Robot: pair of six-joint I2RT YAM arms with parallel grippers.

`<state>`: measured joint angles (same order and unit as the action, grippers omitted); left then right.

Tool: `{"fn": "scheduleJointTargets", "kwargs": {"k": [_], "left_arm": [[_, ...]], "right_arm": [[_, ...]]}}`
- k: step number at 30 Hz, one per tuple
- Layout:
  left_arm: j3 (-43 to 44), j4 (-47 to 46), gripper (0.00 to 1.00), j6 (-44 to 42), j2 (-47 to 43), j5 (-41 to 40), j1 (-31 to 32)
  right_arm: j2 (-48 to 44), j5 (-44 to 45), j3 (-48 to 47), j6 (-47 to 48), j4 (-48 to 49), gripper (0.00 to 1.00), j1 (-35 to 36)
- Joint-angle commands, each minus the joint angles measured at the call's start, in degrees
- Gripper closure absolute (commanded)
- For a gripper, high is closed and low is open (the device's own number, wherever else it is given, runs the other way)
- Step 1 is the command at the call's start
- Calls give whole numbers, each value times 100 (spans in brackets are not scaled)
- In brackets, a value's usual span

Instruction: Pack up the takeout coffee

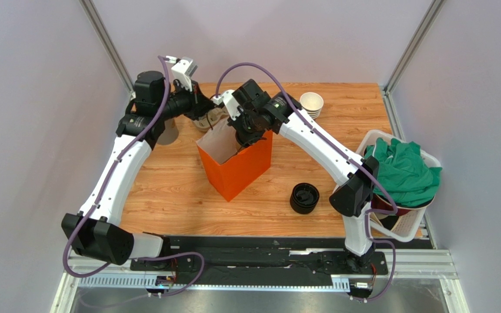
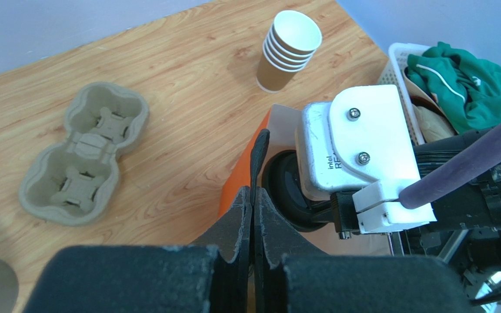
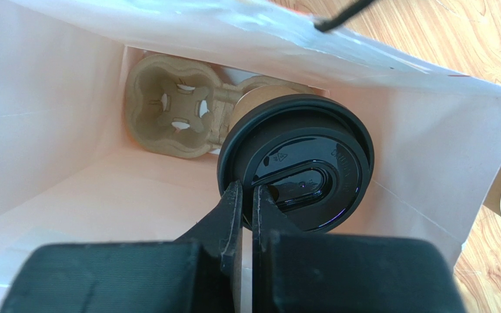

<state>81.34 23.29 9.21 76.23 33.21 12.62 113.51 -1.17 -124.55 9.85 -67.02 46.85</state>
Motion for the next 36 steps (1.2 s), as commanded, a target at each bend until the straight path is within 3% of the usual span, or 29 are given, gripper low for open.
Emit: {"fn": "scheduleJointTargets", "kwargs": {"k": [1, 13, 36], "left_arm": [[-31, -202, 100, 151, -231, -420, -14], [31, -149, 100, 186, -55, -693, -14], [189, 18, 100, 204, 261, -1458, -14]], "right_arm": [[101, 108, -25, -62, 14, 100, 17], [312, 381, 45, -18, -47, 100, -35], [655, -155, -43, 149, -531, 100, -53]]}}
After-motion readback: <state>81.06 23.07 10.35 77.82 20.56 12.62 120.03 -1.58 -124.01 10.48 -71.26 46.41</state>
